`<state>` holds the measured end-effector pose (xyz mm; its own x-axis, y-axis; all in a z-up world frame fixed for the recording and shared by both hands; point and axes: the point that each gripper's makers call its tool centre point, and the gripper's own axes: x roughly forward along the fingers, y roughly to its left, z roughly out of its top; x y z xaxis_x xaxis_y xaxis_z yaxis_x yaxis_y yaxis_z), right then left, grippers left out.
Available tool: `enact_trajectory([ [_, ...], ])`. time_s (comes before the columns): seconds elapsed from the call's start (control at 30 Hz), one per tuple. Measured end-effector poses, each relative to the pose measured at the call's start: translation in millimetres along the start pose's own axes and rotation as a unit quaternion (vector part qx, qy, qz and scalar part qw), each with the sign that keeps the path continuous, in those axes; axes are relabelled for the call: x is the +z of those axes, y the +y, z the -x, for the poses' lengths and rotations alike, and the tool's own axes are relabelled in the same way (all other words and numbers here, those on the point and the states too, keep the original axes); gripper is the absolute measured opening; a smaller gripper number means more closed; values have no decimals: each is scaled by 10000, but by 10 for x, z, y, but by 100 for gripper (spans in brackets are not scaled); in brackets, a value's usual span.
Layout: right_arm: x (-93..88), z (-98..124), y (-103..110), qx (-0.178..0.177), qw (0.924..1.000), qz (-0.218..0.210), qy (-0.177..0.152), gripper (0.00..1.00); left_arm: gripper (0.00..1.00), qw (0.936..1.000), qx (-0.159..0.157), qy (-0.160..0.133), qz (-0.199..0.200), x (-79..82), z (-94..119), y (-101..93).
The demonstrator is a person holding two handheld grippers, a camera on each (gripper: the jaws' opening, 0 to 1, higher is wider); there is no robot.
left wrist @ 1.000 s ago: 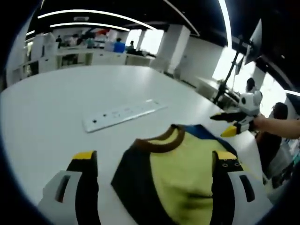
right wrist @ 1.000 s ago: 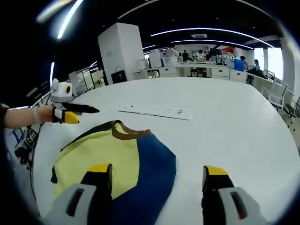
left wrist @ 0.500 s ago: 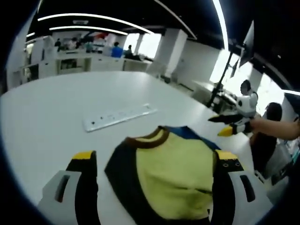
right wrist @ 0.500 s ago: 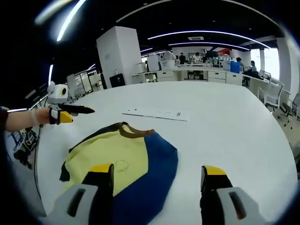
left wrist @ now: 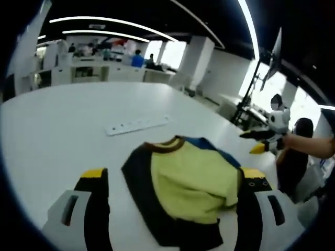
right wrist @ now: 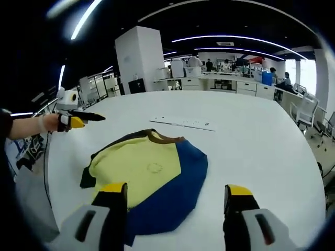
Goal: Fold the garment on the visible template until the final outline fits inside the template.
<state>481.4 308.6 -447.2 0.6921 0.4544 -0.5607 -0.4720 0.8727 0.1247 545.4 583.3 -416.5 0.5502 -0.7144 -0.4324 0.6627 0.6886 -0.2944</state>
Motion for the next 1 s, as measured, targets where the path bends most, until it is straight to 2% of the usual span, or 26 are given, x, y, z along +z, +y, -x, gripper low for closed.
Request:
enact_trajectory([
  [0.4, -242, 266, 409, 199, 9993, 306, 87, 70, 95, 9996, 157, -126, 190, -242, 400, -168],
  [0.6, -407, 369, 472, 181, 9994, 278, 132, 68, 94, 9992, 201, -171, 297, -352, 559, -246],
  [0.77, -511, 451, 567, 158, 9995, 253, 136, 65, 93, 9992, 215, -182, 277, -388, 643, -304],
  [1.0, -576, 498, 627, 153, 9996, 218, 90, 64, 92, 9990, 208, -283, 275, -335, 731, -382],
])
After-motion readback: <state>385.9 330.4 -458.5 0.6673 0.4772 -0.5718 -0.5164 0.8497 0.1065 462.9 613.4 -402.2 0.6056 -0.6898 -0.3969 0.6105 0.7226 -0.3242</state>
